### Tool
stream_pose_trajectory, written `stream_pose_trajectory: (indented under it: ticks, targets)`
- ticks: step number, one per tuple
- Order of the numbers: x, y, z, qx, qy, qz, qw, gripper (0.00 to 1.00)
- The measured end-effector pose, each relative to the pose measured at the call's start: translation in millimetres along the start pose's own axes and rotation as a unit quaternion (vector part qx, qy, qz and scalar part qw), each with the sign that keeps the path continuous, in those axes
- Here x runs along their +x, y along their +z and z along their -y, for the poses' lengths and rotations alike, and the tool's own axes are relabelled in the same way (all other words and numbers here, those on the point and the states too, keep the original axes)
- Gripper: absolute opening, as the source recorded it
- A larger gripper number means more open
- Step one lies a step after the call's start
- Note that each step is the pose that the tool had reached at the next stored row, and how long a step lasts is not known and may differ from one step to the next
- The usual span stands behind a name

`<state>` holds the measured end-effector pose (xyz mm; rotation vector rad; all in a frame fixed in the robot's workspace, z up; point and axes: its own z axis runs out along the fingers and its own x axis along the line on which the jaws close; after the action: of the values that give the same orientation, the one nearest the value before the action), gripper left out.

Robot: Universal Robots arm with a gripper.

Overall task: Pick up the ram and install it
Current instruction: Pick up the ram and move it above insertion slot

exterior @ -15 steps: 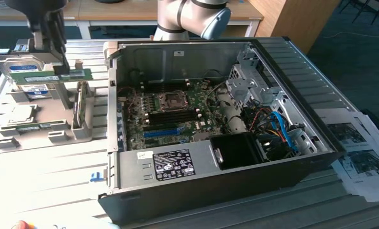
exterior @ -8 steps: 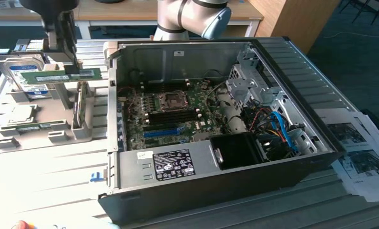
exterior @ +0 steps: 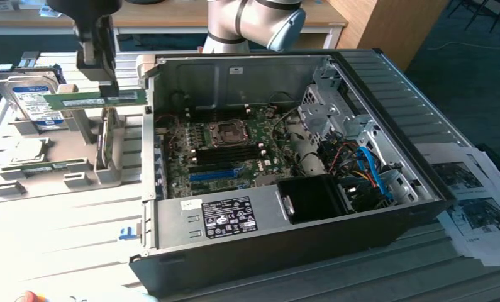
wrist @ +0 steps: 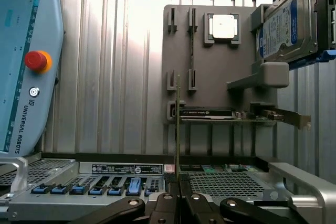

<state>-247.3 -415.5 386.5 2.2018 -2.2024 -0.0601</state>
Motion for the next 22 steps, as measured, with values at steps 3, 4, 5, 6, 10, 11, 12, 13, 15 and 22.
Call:
stream_pose_trajectory:
  ticks: [3, 4, 5, 6, 10, 11, 12, 13, 15, 22]
  targets:
    - [0.0, -0.3, 6.6, 0.0000, 0.000, 0.0000, 1.0000, 0.12]
    - [0.0, -0.4, 8.9, 0.0000, 0.000, 0.0000, 1.0000, 0.12]
    - [0.0, -0.6, 11.1, 0.0000, 0.000, 0.0000, 1.0000, 0.12]
    - [0.0, -0.7, 13.6, 0.0000, 0.000, -0.0001, 1.0000, 0.12]
    - [0.0, -1.1, 22.8, 0.0000, 0.000, 0.0000, 1.0000, 0.12]
    - [0.0, -1.1, 25.1, 0.0000, 0.000, 0.0000, 1.0000, 0.12]
    - [0.0, -1.3, 27.7, 0.0000, 0.000, 0.0000, 1.0000, 0.12]
    - [0.0, -1.4, 29.9, 0.0000, 0.000, 0.0000, 1.0000, 0.12]
    - [0.0, -1.6, 34.5, 0.0000, 0.000, 0.0000, 1.0000, 0.12]
    - [0.0, -2.4, 50.9, 0.0000, 0.000, 0.0000, 1.0000, 0.12]
